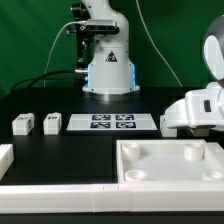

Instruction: Assemble one leg

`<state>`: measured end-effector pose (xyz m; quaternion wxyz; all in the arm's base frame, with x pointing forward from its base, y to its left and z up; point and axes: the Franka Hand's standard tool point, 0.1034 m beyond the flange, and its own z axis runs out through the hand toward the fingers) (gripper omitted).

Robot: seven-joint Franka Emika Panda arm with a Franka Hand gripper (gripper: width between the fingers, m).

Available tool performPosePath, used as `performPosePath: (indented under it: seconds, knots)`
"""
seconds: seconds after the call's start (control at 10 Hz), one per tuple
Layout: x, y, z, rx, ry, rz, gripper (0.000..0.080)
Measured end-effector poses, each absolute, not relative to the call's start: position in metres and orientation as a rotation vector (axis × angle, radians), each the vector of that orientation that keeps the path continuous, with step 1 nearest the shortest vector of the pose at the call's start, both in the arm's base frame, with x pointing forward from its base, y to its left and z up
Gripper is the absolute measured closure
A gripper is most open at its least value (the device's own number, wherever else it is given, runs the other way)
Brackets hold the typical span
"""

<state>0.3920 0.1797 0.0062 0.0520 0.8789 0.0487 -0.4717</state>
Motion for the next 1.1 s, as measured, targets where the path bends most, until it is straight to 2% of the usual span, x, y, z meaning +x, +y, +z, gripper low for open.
performPosePath:
  seconds: [0.1,0.6,0.9,1.1]
  knots:
    - [0.392,0.18,0.006,2.673,0.148,-1.435,0.0509]
    - [0.394,0.18,0.01,2.675,0.146,-1.429,0.0508]
    - [0.397,0.172,0.042,2.656,0.084,-1.403,0.0508]
    - [0.4,0.162,0.07,2.646,0.072,-1.395,0.0508]
